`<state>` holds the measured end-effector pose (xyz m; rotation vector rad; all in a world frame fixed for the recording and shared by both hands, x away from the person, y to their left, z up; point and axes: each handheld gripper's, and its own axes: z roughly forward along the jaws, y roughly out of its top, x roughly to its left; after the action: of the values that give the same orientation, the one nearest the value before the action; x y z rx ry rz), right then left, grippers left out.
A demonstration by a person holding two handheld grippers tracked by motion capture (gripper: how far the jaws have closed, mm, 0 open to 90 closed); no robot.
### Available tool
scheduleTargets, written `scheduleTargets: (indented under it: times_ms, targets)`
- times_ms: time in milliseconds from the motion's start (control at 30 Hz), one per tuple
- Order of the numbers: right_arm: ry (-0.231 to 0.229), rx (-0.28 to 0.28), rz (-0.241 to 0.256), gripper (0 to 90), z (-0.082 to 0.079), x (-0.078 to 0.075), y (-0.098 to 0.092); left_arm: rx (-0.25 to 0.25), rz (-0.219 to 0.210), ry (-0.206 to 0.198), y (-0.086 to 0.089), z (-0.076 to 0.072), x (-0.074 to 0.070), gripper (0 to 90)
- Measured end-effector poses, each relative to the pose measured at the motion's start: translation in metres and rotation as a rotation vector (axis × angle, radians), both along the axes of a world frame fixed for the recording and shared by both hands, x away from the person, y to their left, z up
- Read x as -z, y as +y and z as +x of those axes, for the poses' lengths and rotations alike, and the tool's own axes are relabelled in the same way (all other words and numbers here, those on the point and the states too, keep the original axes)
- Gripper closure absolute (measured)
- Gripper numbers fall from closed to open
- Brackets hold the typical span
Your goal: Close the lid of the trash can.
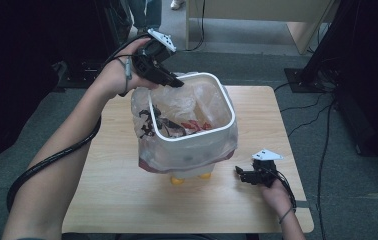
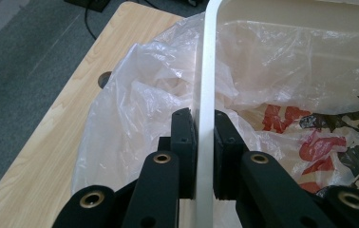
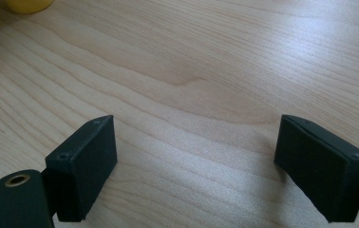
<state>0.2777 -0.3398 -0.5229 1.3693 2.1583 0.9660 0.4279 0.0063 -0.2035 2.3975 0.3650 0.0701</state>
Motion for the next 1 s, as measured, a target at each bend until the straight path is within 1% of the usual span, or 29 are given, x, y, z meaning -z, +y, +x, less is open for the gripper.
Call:
scheduleTargets:
  times_ms: [200,267,400,433,500,600,700,900,1000]
  targets:
    - [0.002,-0.001,0.003,13.8,0.0,-0.0001,-0.0002,0.008,-0.002,-0.008,0.0004,-0.001,-0.0011,82.5]
    - [0.001,-0.001,0.003,13.8,0.0,-0.0001,-0.0002,0.011,-0.008,-0.021,0.0011,-0.0008,-0.002,82.1]
    - [0.001,-0.001,0.002,13.8,0.0,-0.0001,-0.0002,0.017,-0.016,-0.036,0.0021,-0.0015,-0.005,78.0]
    - [0.001,-0.001,0.002,13.8,0.0,-0.0001,-0.0002,0.016,-0.026,-0.034,0.0028,-0.0017,-0.0064,76.8]
    - [0.001,-0.001,0.002,13.8,0.0,-0.0001,-0.0002,0.022,-0.032,-0.036,0.0052,-0.0014,-0.009,75.1]
    - [0.002,0.0,0.002,13.8,0.0,-0.0001,-0.0001,0.026,-0.008,-0.045,0.0059,-0.0005,-0.0075,75.6]
    - [0.001,-0.001,0.002,13.8,0.0,-0.0001,-0.0001,0.031,-0.003,-0.055,0.0044,0.0011,-0.004,76.7]
    - [0.0,-0.001,0.001,13.8,0.0,0.0,-0.0001,0.032,-0.005,-0.04,0.0019,0.0024,-0.0001,76.6]
    - [0.001,-0.001,0.002,13.8,0.0,-0.0001,-0.0002,0.026,-0.013,-0.037,0.0039,0.0024,-0.0007,74.0]
